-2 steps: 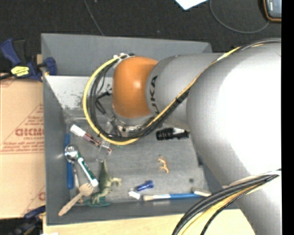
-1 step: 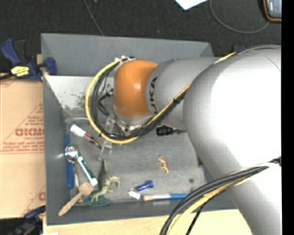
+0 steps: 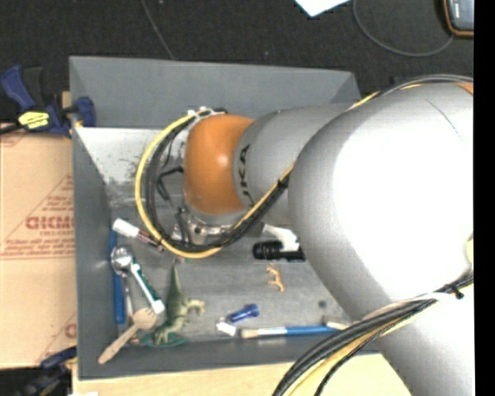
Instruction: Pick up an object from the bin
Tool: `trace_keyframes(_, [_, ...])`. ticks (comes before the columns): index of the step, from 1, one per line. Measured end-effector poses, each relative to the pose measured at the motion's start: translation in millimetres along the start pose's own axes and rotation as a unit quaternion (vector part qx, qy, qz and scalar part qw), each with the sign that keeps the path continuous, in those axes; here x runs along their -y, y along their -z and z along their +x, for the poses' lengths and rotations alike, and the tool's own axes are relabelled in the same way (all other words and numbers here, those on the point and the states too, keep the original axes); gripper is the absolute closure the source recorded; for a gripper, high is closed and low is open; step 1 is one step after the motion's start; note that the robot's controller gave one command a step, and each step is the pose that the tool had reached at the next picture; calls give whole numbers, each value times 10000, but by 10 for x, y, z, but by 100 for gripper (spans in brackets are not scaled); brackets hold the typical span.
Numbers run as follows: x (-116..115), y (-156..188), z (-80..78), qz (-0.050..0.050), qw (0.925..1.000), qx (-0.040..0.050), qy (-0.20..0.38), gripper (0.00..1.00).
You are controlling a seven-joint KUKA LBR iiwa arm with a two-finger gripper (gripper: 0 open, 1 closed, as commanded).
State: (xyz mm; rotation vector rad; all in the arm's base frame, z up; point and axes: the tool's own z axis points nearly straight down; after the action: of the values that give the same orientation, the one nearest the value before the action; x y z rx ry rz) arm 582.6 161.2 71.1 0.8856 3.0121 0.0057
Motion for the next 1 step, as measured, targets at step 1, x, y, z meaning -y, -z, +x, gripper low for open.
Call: trace_keyframes(1, [0,1,0,0,10000,1,0,100])
